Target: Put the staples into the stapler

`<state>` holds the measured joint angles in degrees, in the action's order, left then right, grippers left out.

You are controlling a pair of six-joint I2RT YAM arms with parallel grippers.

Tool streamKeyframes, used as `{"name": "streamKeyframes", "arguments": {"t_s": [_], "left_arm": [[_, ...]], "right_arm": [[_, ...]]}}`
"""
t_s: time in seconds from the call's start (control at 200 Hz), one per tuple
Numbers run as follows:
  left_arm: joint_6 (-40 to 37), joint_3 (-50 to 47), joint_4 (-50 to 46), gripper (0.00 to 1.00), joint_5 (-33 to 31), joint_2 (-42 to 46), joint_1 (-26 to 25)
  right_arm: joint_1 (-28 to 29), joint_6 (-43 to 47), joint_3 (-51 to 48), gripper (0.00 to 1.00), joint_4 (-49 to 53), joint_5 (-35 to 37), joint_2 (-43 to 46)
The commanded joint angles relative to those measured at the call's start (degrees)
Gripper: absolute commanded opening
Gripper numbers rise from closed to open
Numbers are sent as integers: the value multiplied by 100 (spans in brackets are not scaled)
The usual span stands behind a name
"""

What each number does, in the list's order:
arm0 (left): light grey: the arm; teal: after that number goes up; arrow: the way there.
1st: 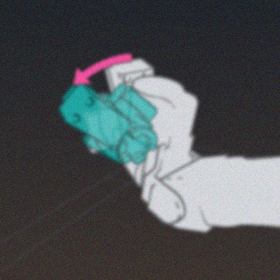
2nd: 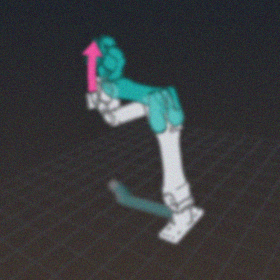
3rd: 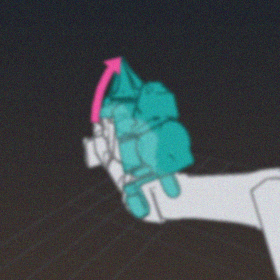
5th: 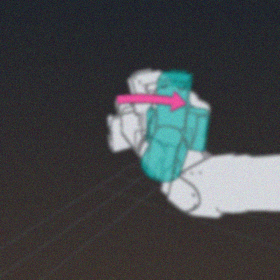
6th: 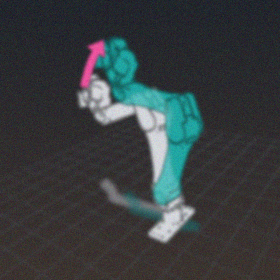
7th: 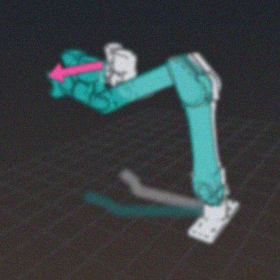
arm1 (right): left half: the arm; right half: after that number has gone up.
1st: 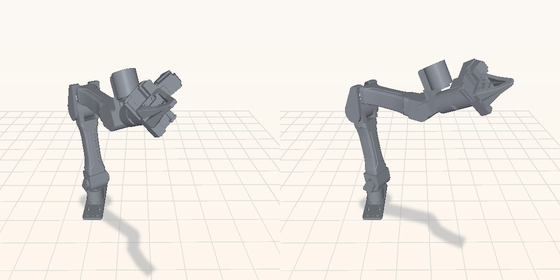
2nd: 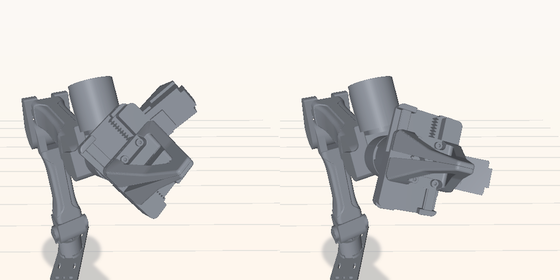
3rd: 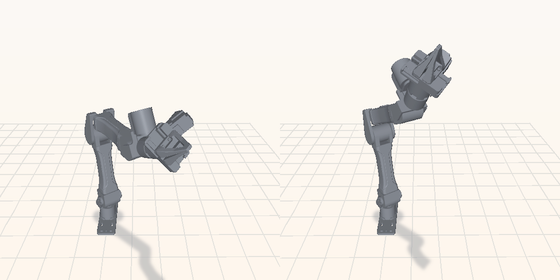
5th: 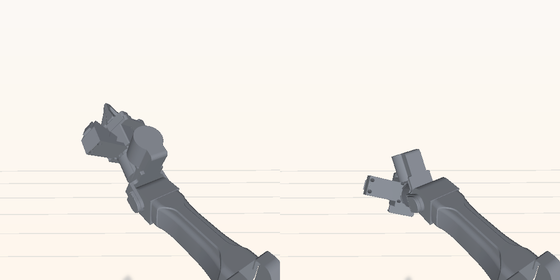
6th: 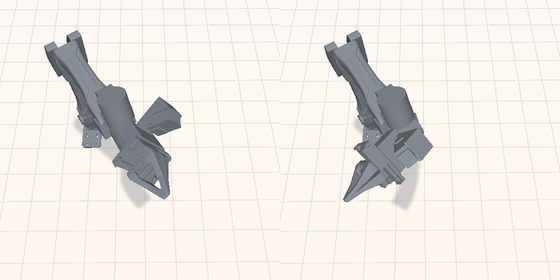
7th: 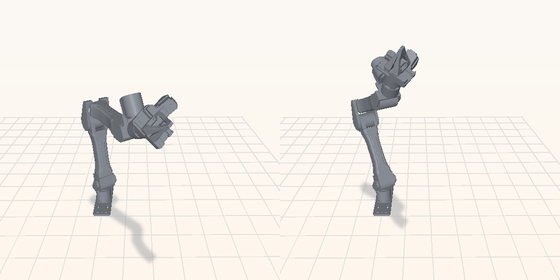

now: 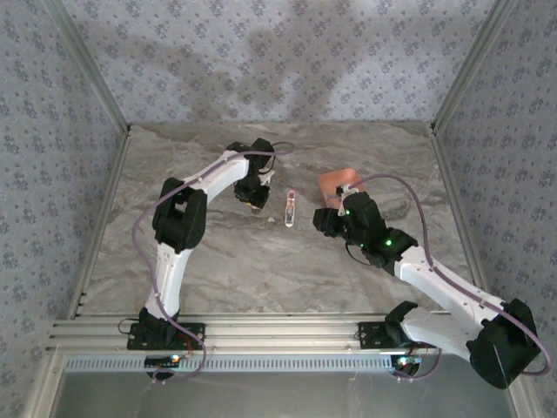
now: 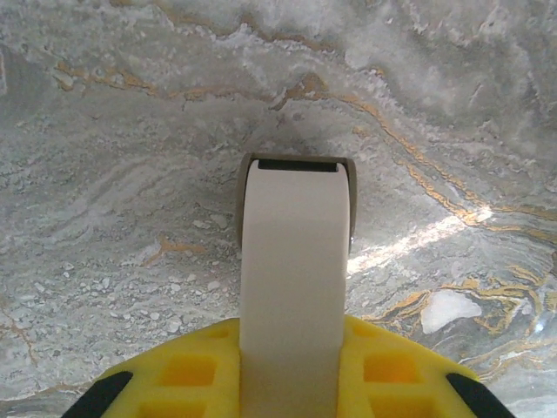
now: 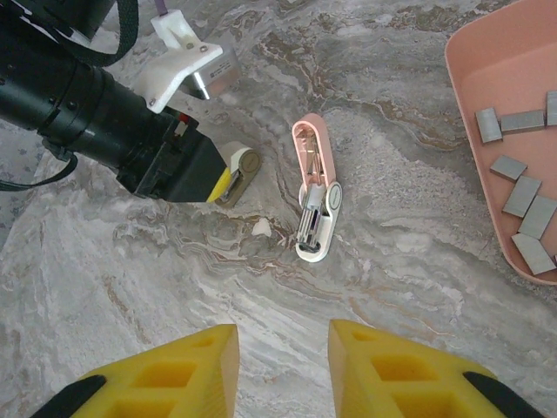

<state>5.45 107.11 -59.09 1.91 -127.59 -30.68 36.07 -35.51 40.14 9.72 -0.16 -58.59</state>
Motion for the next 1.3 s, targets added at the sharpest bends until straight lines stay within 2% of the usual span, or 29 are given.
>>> {"name": "streamKeyframes", "arguments": {"t_s": [0.0, 0.12, 0.23, 0.37, 0.495, 0.645, 0.835, 1.0, 1.294], "left_arm": [[176, -95, -171, 18, 250, 518, 177], [552, -597, 108, 18, 708, 1278, 430], [1149, -1419, 717, 18, 1538, 2172, 682], [2228, -2549, 1560, 18, 3157, 3069, 1051], [2812, -3294, 1988, 19, 3685, 3684, 1055], [3660, -4134, 2729, 19, 3888, 4474, 1027], [4200, -4977, 3401, 19, 3835, 5156, 849], [4510, -5303, 3746, 19, 3872, 5330, 796], [4569, -5292, 3924, 20, 3952, 5185, 730]], "right_arm": [[-31, -13, -41, 35, 55, 135, 102], [-13, -10, -27, 41, 8, 243, 52], [115, 258, -30, 50, -268, 340, -59], [521, 1562, -220, 58, -1322, -42, -218], [681, 2443, -165, 61, -1674, -280, -515], [757, 2859, 70, 61, -1778, -472, -1046], [825, 2804, -36, 61, -2876, -1193, -1732], [960, 2657, 235, 61, -3252, -1533, -2285], [1055, 2386, 528, 60, -3770, -1916, -2858]]}}
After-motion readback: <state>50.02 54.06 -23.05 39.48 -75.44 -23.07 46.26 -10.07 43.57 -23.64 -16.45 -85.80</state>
